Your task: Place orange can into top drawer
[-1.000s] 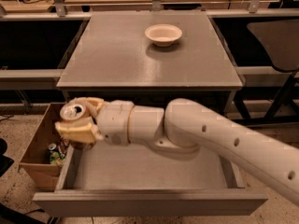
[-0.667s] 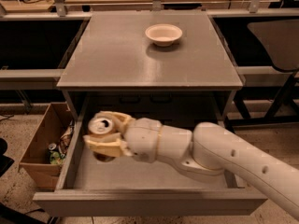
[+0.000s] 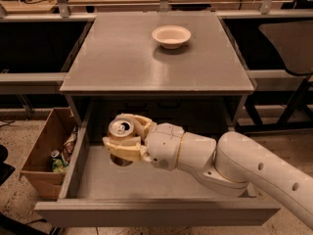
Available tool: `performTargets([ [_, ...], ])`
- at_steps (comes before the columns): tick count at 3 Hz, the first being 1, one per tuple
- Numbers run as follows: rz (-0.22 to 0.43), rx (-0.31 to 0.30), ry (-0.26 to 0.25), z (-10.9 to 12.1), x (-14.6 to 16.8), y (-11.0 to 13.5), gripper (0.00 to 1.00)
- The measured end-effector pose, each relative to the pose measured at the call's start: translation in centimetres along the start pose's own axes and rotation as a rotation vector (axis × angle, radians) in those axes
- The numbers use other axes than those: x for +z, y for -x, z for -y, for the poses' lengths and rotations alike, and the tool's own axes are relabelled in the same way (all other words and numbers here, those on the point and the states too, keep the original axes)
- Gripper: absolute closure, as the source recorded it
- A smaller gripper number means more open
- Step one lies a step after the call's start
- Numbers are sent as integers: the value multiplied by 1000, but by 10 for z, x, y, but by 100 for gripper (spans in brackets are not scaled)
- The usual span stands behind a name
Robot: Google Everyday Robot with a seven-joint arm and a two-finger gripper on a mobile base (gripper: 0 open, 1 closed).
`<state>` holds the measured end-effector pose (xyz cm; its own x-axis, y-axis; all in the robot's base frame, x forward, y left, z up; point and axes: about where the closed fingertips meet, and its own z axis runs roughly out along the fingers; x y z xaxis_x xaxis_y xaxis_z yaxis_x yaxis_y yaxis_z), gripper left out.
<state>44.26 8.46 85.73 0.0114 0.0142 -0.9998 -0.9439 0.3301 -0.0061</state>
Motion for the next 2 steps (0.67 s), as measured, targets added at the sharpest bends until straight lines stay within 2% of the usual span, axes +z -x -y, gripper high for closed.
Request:
performTargets([
  [1, 11, -53, 85, 7, 12, -11, 100],
  [2, -21, -123, 224, 14, 15, -43, 100],
])
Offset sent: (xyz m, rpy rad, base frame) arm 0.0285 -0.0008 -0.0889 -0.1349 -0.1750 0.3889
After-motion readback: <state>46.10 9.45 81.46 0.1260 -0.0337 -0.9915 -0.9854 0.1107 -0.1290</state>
